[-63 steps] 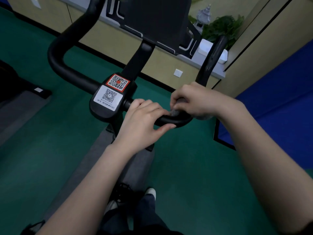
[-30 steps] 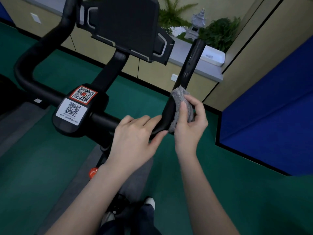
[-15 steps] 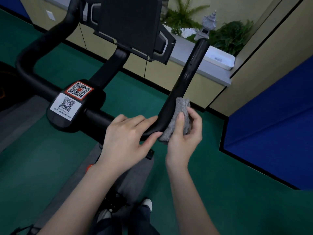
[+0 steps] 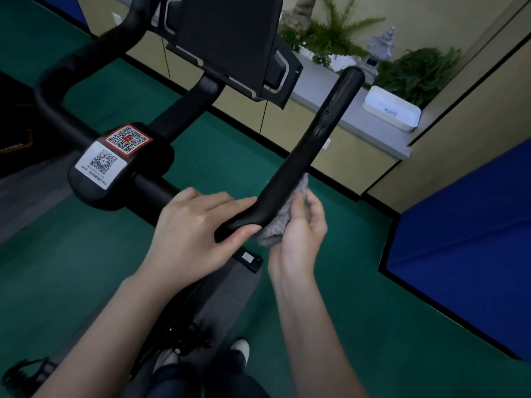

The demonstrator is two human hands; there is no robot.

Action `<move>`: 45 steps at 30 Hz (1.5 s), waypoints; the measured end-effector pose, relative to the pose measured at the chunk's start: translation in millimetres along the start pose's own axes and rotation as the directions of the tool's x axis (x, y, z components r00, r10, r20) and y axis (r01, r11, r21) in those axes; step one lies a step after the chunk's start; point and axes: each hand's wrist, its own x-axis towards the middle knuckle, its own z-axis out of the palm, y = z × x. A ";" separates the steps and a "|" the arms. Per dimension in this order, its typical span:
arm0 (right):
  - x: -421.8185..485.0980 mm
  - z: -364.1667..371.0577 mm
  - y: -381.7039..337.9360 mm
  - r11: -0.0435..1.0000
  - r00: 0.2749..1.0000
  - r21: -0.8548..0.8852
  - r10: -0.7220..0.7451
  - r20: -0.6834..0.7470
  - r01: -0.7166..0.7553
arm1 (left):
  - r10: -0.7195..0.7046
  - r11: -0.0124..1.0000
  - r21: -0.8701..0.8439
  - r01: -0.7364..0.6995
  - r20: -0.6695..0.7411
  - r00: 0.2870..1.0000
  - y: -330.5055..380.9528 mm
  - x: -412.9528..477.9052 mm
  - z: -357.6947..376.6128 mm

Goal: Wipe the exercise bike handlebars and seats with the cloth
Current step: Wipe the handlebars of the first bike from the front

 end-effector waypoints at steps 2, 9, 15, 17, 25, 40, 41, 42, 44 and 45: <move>5.8 1.7 -6.8 0.997 0.997 0.040 0.067 0.028 -0.069 | -0.002 1.000 -0.014 0.002 0.005 1.000 0.0 0.5 -1.1; -8.9 -12.9 -7.7 0.948 0.932 0.020 0.307 0.190 -0.317 | -0.008 1.000 -0.028 0.008 0.014 1.000 0.7 2.4 -3.2; -5.9 -10.0 -11.2 0.941 0.929 0.005 0.332 0.165 -0.337 | -0.040 0.999 -0.025 0.041 0.046 0.998 4.0 4.7 -5.0; -13.1 -14.4 -9.0 0.944 0.928 -0.068 0.330 0.171 -0.323 | -0.044 0.999 -0.013 0.045 0.065 0.997 6.7 6.4 -6.4; -0.6 -5.2 -29.8 0.674 0.811 -0.472 -0.556 0.182 0.568 | -0.101 0.995 0.034 0.098 0.084 0.991 25.5 28.5 -2.5; 46.8 69.8 -110.9 -0.193 0.471 -0.431 0.419 0.776 0.881 | -0.193 0.979 -0.068 0.193 0.001 0.981 20.3 30.4 5.7; 48.8 76.3 -113.8 -0.209 0.459 -0.410 0.484 0.745 0.888 | -0.193 0.979 -0.068 0.192 -0.007 0.981 20.9 31.2 6.3; 51.1 82.3 -114.7 -0.235 0.459 -0.396 0.520 0.720 0.888 | -0.196 0.978 -0.072 0.194 -0.012 0.981 20.6 30.9 6.3; 56.3 90.6 -113.9 -0.294 0.486 -0.387 0.518 0.704 0.874 | -0.196 0.978 -0.078 0.194 -0.020 0.980 19.4 29.9 6.6; 58.1 93.0 -112.9 -0.312 0.504 -0.396 0.511 0.696 0.864 | -0.194 0.978 -0.082 0.191 -0.025 0.981 19.1 29.4 6.9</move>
